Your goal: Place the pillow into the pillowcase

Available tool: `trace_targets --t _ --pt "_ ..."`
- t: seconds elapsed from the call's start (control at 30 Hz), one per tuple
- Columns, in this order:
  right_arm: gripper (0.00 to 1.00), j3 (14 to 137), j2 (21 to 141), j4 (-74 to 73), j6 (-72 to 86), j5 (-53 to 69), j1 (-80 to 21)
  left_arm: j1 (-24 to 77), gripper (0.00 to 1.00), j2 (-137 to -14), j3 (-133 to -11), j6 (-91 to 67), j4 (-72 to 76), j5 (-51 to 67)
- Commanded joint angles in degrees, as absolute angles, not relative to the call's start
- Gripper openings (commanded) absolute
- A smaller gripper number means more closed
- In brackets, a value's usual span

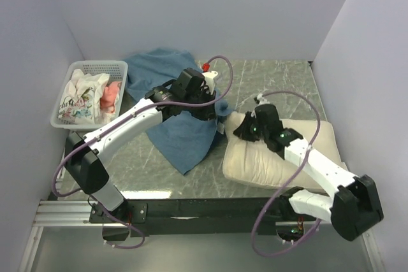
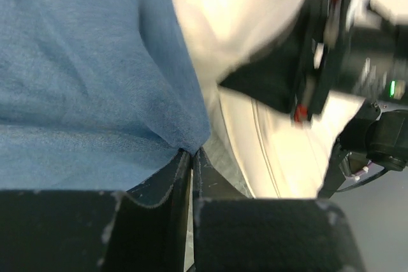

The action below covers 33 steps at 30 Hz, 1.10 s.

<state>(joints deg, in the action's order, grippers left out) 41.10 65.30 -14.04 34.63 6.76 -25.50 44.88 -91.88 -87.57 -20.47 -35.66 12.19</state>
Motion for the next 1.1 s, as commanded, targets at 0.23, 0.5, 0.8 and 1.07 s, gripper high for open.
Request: trace_targets --t 0.23,0.5,0.8,1.07 --pt "0.00 28.2 47.2 -13.8 41.1 7.1 -36.9 45.2 0.10 -98.7 -97.5 -21.3 -36.1 15.5" --pt "0.00 32.4 52.7 -12.6 42.9 2.3 -44.4 45.3 0.10 -97.9 -96.5 -22.0 -34.8 16.6" --pt "0.00 43.1 66.7 -9.4 38.8 8.6 -34.5 45.4 0.10 -91.9 -90.5 -20.7 -34.9 18.7" --pt "0.00 48.2 74.3 -6.5 37.3 9.8 -35.6 45.9 0.10 -88.1 -86.4 -19.0 -34.4 23.0"
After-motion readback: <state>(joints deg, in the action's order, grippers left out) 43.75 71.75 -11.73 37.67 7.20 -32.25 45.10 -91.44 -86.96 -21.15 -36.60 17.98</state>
